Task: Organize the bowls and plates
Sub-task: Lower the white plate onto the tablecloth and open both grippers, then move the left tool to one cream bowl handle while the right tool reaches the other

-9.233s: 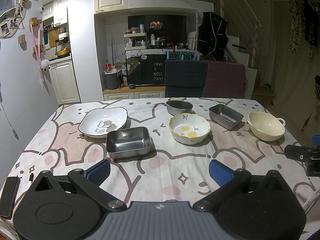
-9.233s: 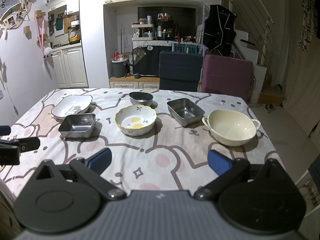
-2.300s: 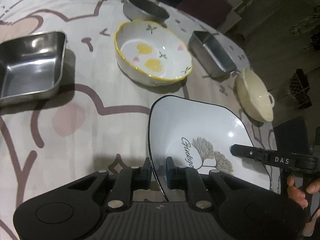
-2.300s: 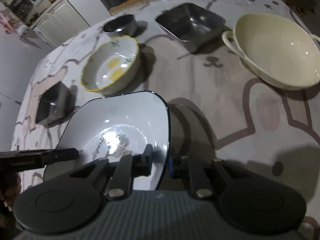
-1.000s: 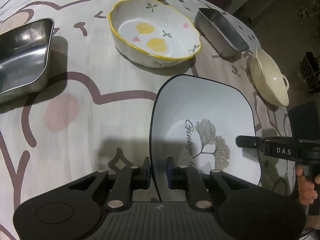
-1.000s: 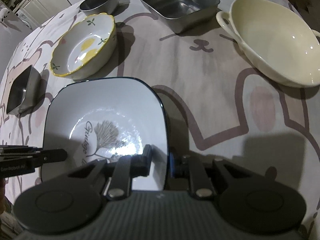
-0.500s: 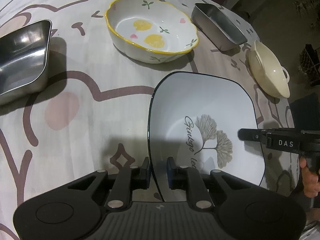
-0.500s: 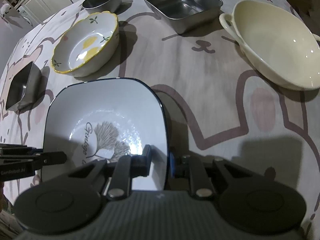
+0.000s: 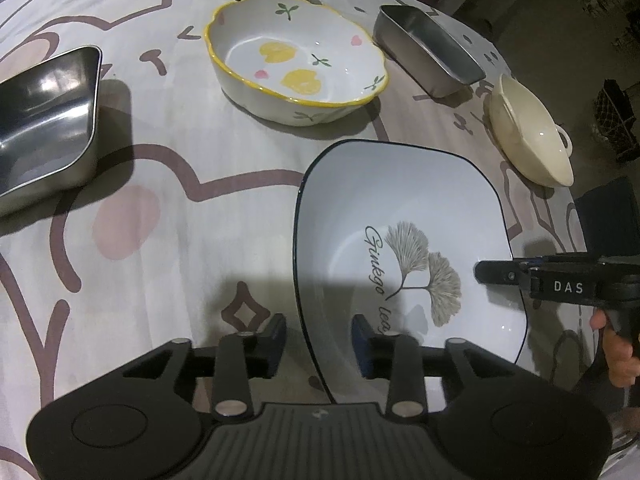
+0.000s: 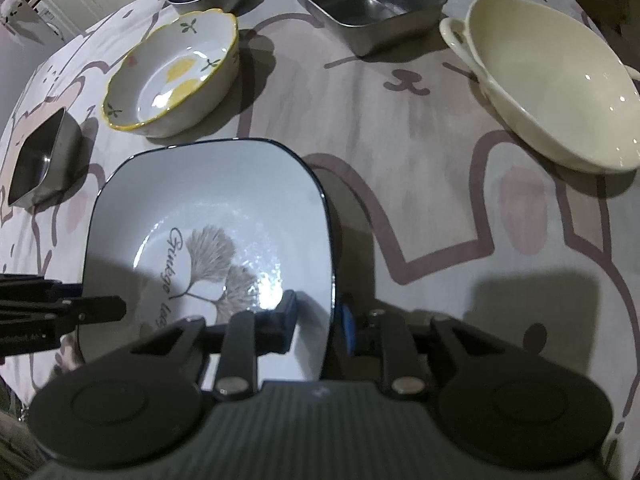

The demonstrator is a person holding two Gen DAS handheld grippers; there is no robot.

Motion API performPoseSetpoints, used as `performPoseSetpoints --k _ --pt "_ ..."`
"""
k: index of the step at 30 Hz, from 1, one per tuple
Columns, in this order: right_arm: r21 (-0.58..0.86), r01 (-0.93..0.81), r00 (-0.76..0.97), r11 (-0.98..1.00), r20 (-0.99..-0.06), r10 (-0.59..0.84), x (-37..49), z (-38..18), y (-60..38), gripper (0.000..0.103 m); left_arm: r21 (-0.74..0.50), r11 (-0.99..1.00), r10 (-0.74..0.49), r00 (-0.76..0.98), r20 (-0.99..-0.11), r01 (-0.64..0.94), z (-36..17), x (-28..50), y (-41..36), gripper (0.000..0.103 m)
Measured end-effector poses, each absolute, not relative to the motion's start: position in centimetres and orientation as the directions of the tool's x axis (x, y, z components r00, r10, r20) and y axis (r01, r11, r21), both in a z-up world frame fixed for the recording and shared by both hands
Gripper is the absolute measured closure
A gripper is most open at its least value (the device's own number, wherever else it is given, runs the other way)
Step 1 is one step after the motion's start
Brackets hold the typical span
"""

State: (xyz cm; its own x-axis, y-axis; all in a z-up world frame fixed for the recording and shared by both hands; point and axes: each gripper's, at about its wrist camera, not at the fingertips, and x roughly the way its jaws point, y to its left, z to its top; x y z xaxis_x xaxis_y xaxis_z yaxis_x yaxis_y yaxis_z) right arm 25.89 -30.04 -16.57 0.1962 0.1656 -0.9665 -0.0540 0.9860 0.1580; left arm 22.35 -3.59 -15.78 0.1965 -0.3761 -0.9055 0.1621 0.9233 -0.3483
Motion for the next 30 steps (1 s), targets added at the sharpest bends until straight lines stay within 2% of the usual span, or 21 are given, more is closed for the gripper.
performPoseSetpoints --k 1,3,4,5,6,8,10,13,15,19,25,30 --pt "0.157 -0.052 0.198 0.986 -0.966 0.164 25.8 -16.5 -30.1 0.074 -0.346 0.924 -0.374 0.201 -0.905 0.161 -15.7 22.4 -3.6 0.056" --pt "0.149 -0.049 0.204 0.988 -0.967 0.156 25.6 -16.3 -30.3 0.071 -0.334 0.928 -0.364 0.222 -0.904 0.163 -15.2 22.4 -3.6 0.032" --pt "0.144 -0.051 0.210 0.988 -0.966 0.152 25.5 -16.1 -30.3 0.065 -0.327 0.931 -0.359 0.237 -0.903 0.165 -15.0 22.4 -3.7 0.025" --pt "0.143 -0.055 0.219 0.988 -0.964 0.152 25.4 -15.8 -30.4 0.062 -0.315 0.934 -0.351 0.256 -0.901 0.170 -14.7 22.4 -3.7 0.009" --pt "0.145 -0.057 0.236 0.988 -0.959 0.154 25.3 -15.4 -30.6 0.054 -0.302 0.936 -0.342 0.278 -0.897 0.179 -14.3 22.3 -3.8 0.000" --pt "0.134 -0.059 0.288 0.989 -0.947 0.145 24.8 -14.2 -31.0 0.043 -0.282 0.939 -0.333 0.312 -0.890 0.197 -13.5 22.2 -4.0 0.000" --pt "0.141 -0.054 0.347 0.989 -0.926 0.151 24.1 -12.9 -31.7 0.021 -0.264 0.945 -0.317 0.337 -0.886 0.194 -12.8 22.2 -4.1 0.000" --pt "0.173 -0.025 0.427 0.985 -0.889 0.166 23.3 -10.9 -33.6 0.005 -0.229 0.952 -0.294 0.390 -0.872 0.204 -11.3 22.1 -4.8 0.000" --pt "0.198 -0.004 0.478 0.980 -0.861 0.176 22.9 -9.6 -35.1 0.000 -0.227 0.948 -0.304 0.413 -0.859 0.224 -10.3 22.0 -5.5 0.000" --pt "0.218 0.002 0.583 0.976 -0.793 0.176 22.4 -7.1 -39.1 0.000 -0.232 0.935 -0.331 0.426 -0.842 0.269 -9.1 22.2 -7.7 0.000" --pt "0.139 0.046 0.676 0.989 -0.733 0.072 23.3 -4.8 -46.4 0.000 -0.277 0.911 -0.394 0.455 -0.799 0.304 -7.5 23.8 -12.0 0.000" --pt "0.103 0.098 0.736 0.990 -0.677 -0.003 25.2 -4.3 -52.8 0.000 -0.336 0.902 -0.430 0.509 -0.745 0.271 -6.8 25.9 -15.4 0.000"
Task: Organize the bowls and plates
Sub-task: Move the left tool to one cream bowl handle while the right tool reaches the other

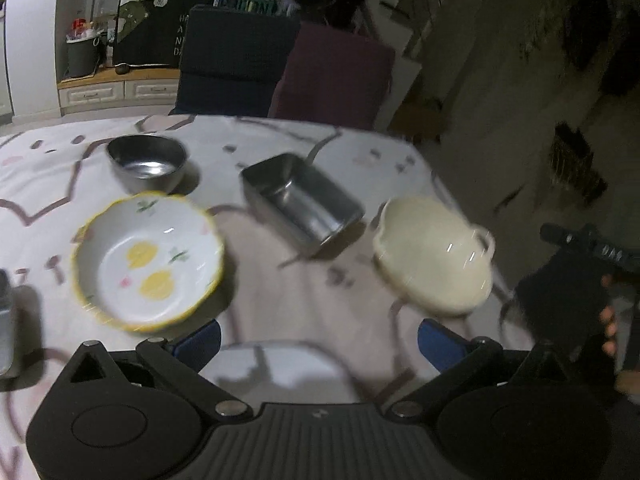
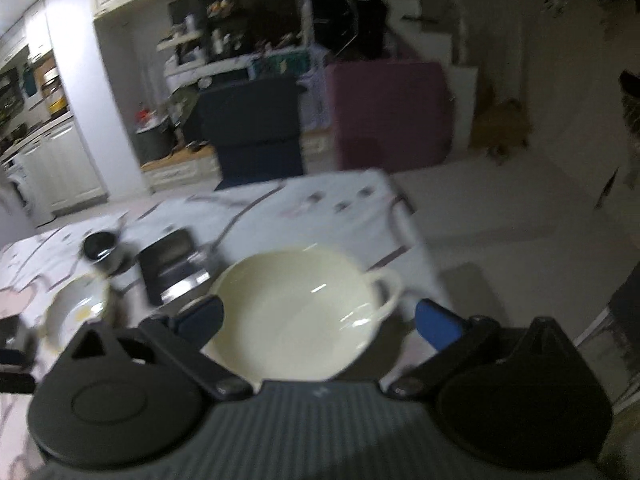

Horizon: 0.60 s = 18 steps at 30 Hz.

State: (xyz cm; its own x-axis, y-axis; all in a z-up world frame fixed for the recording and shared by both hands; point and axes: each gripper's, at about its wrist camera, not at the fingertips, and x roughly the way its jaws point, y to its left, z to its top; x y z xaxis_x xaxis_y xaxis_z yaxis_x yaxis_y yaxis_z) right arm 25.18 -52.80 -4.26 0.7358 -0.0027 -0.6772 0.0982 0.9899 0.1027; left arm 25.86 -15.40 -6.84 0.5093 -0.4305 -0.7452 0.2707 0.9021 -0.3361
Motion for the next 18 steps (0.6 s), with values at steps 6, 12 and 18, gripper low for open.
performPoseSetpoints --k 6,12,18 --pt "0.089 0.115 0.752 0.989 -0.659 -0.029 28.4 -4.7 -58.0 0.000 -0.362 0.898 -0.438 0.553 -0.708 0.248 -7.8 28.4 -19.6 0.001" --pt "0.171 0.098 0.694 0.980 -0.718 0.056 32.0 -7.3 -60.9 0.002 -0.415 0.874 -0.484 0.515 -0.708 0.252 -10.3 31.2 -22.6 0.025" --pt "0.261 0.066 0.623 0.963 -0.765 0.165 33.5 -11.0 -60.6 0.025 -0.471 0.852 -0.520 0.465 -0.716 0.227 -12.9 33.4 -23.5 0.047"
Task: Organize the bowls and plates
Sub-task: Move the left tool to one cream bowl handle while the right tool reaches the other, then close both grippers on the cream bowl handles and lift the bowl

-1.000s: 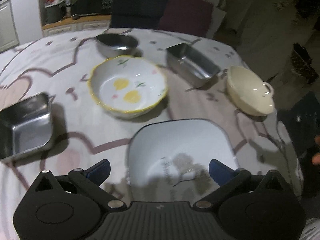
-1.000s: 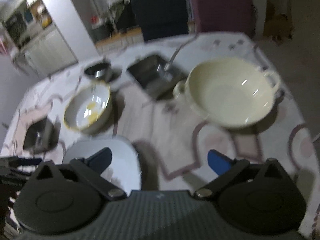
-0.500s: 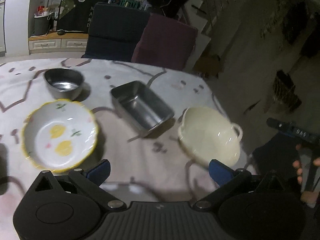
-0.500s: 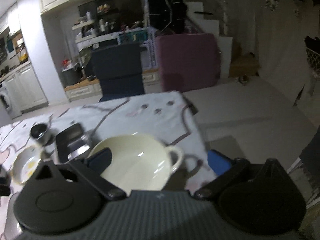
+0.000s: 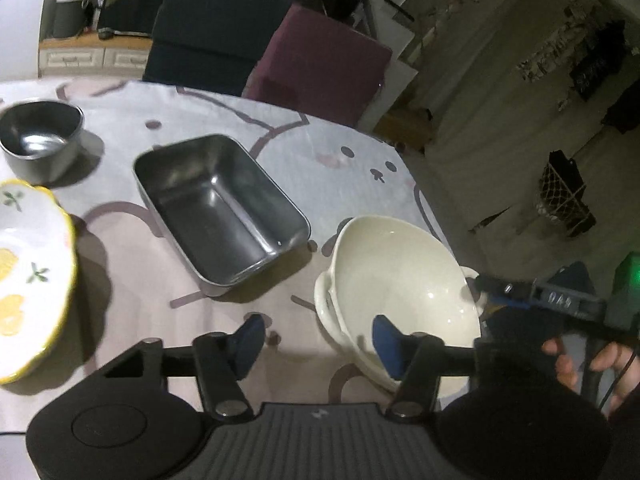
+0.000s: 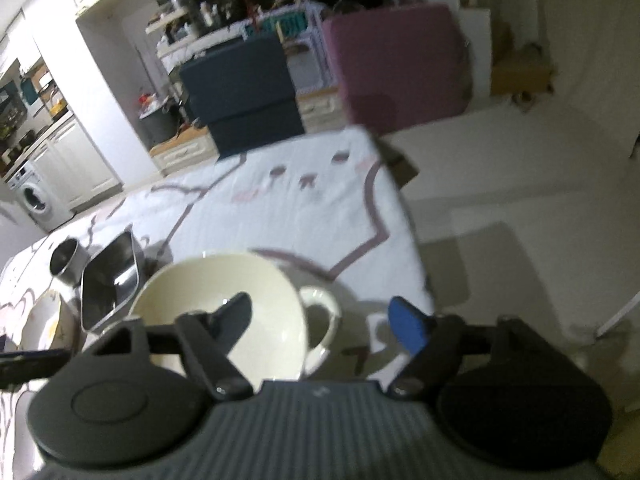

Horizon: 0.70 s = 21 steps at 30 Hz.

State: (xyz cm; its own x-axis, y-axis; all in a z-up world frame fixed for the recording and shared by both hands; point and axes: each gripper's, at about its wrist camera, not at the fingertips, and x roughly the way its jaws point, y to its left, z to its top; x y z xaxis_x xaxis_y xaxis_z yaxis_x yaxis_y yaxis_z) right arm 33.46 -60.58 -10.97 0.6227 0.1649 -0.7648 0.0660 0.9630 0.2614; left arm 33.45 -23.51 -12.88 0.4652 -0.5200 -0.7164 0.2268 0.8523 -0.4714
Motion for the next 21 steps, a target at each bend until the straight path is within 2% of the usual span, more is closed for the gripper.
performPoseSetpoints --k 2,3,5,7,15,18,21 --pt "0.282 0.063 0.592 0.957 -0.783 0.192 34.0 -11.9 -60.3 0.028 -0.475 0.852 -0.520 0.453 -0.724 0.220 -13.5 34.0 -23.6 0.053" --pt "0.280 0.064 0.581 0.958 -0.791 0.192 34.2 -12.3 -60.3 0.032 -0.475 0.852 -0.521 0.446 -0.728 0.219 -13.7 34.3 -23.7 0.059" --pt "0.274 0.058 0.568 0.960 -0.800 0.194 34.1 -13.0 -59.8 0.040 -0.485 0.846 -0.530 0.434 -0.729 0.220 -14.1 34.7 -23.8 0.063" --pt "0.277 0.057 0.571 0.959 -0.797 0.196 34.2 -13.2 -59.6 0.053 -0.511 0.831 -0.554 0.426 -0.715 0.221 -14.4 35.2 -23.8 0.065" --pt "0.269 0.030 0.573 0.963 -0.794 0.204 35.5 -14.2 -59.2 0.056 -0.559 0.804 -0.591 0.386 -0.709 0.204 -15.6 36.6 -24.6 0.081" --pt "0.257 0.054 0.574 0.965 -0.798 0.181 35.6 -14.3 -59.4 0.067 -0.577 0.793 -0.604 0.371 -0.706 0.194 -15.9 36.8 -24.9 0.085" --pt "0.267 0.042 0.572 0.963 -0.797 0.196 35.6 -14.3 -59.6 0.068 -0.587 0.787 -0.611 0.369 -0.701 0.188 -16.2 37.0 -24.9 0.086"
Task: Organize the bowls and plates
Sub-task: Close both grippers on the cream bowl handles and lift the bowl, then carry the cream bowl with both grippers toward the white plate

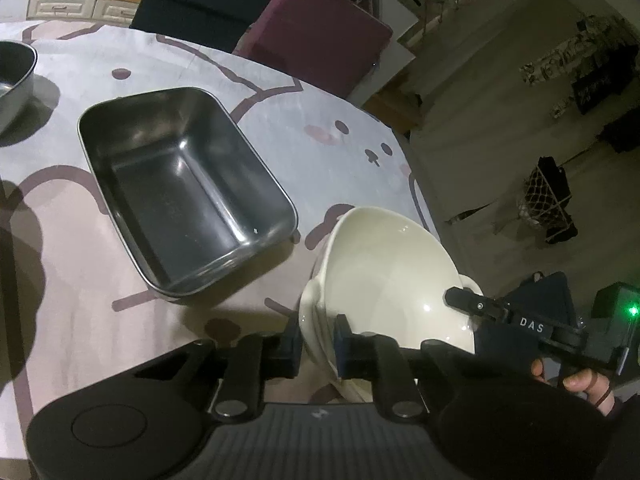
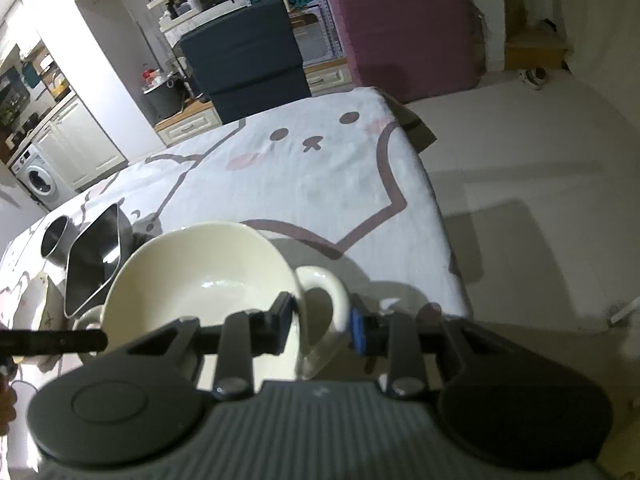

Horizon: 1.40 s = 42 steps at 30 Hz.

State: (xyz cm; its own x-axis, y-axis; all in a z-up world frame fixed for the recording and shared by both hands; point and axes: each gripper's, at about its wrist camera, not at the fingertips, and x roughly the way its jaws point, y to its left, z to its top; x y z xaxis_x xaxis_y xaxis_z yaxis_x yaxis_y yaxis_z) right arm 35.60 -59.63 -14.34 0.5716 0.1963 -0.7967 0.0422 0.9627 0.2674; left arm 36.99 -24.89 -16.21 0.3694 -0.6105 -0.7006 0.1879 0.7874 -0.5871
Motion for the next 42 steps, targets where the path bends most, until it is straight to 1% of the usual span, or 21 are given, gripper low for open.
performPoseSetpoints --k 3,9,12,16,29,42 --pt "0.269 0.041 0.577 0.962 -0.793 0.197 35.6 -14.5 -59.7 0.069 -0.587 0.782 -0.619 0.369 -0.693 0.209 -16.3 37.0 -24.8 0.086" --pt "0.250 0.068 0.609 0.966 -0.777 0.158 34.4 -14.5 -58.9 0.069 -0.540 0.800 -0.600 0.386 -0.701 0.264 -15.7 37.0 -24.8 0.086" --pt "0.251 0.062 0.614 0.966 -0.772 0.161 33.5 -14.4 -58.5 0.070 -0.512 0.806 -0.591 0.403 -0.699 0.296 -15.1 36.9 -24.8 0.085" --pt "0.262 0.060 0.631 0.963 -0.758 0.167 32.2 -13.6 -58.3 0.071 -0.507 0.800 -0.600 0.415 -0.684 0.322 -14.2 36.8 -24.6 0.085" --pt "0.254 0.036 0.669 0.967 -0.725 0.165 30.0 -10.0 -57.3 0.073 -0.517 0.787 -0.617 0.447 -0.648 0.337 -11.4 35.5 -23.4 0.085" --pt "0.243 0.000 0.698 0.970 -0.695 0.174 28.5 -6.6 -55.4 0.073 -0.526 0.780 -0.623 0.490 -0.609 0.339 -7.8 33.1 -20.7 0.085"
